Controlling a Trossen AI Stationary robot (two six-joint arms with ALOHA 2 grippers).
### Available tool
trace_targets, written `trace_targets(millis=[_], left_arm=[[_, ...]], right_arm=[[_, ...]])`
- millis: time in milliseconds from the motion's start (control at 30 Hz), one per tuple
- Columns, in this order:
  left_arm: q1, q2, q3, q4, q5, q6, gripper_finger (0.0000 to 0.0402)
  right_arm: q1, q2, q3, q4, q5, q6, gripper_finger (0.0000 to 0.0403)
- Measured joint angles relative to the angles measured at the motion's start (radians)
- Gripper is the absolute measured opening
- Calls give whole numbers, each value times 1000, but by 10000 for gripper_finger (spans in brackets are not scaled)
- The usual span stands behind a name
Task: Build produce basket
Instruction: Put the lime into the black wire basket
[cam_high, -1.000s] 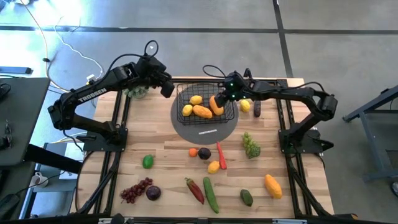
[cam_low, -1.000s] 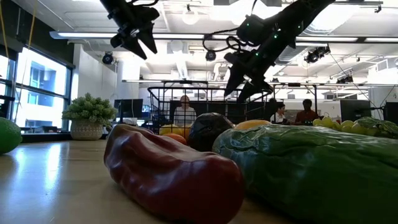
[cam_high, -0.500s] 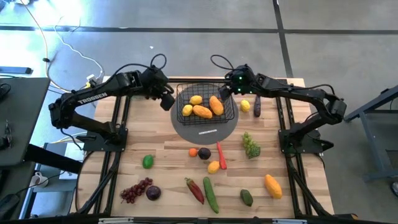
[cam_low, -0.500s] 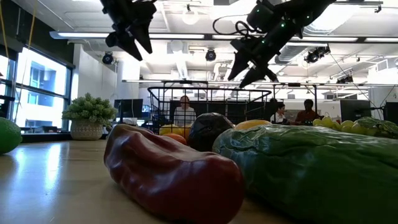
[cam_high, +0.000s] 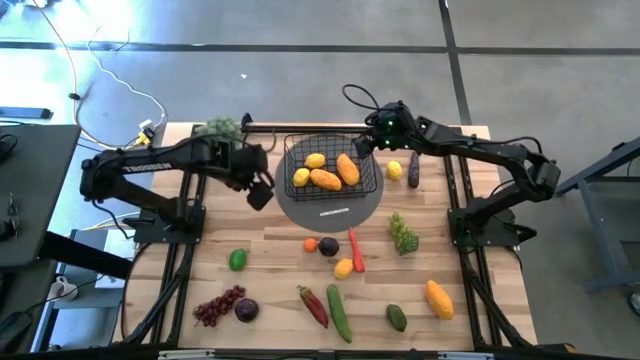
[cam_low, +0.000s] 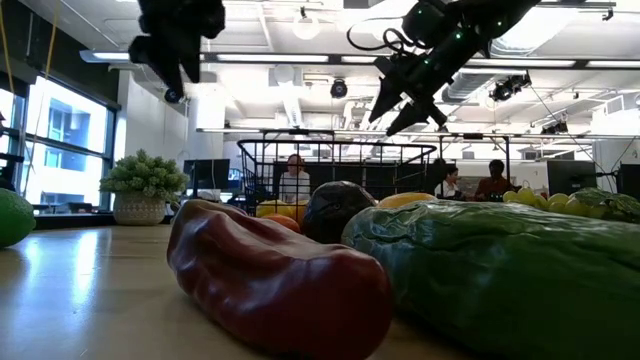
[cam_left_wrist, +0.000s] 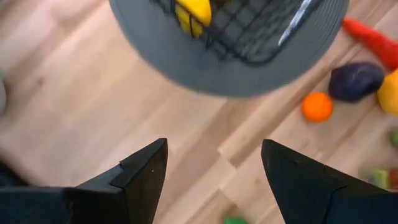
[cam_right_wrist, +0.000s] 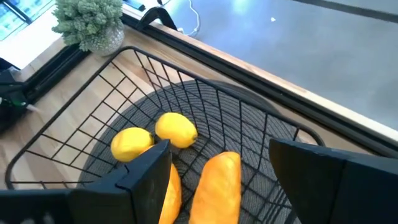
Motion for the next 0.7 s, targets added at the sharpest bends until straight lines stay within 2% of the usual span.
trace_targets(millis=[300,533,700], left_arm=[[-164,0,0,-145,-5,-321,250],[-323,0,0,-159,-28,-495,250],[-450,0,-1,-167,-74,-688,250]], right_arm=[[64,-56,0,-14,-14,35,252],[139,-75,0,-65,8,76,252],[204,-74,0,-129,41,102,252]])
